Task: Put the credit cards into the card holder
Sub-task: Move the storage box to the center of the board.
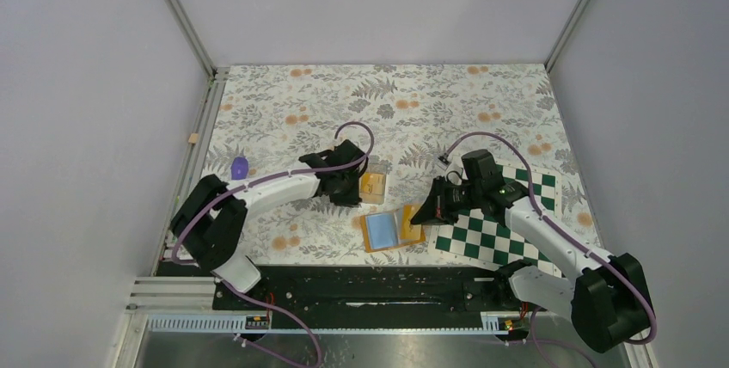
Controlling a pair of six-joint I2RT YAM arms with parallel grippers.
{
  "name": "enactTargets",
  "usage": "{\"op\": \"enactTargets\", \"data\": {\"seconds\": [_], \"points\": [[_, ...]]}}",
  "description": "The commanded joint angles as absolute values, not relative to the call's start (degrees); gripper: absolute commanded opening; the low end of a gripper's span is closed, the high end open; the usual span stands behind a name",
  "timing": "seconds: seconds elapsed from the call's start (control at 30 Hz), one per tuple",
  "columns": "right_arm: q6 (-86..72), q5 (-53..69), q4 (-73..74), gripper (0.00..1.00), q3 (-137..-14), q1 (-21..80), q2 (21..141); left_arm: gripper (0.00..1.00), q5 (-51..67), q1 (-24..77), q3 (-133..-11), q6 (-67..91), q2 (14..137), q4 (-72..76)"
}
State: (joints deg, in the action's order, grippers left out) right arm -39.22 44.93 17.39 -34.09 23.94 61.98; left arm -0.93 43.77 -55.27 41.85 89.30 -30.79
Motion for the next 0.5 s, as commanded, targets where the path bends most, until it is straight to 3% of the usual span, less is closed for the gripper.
{"op": "enactTargets", "data": {"seconds": [0.0,0.47], "points": [[-35.79,43.33,20.31,0.0,-35.4,23.65,60.1,0.17,-7.85,44.28,-59.84,40.07,93.26,-29.81],[-30.76,40.56,23.49,0.0,-35.48,23.71,57.66,0.17,-13.82,41.12,-76.49,35.32,108.74,-33.41]]}}
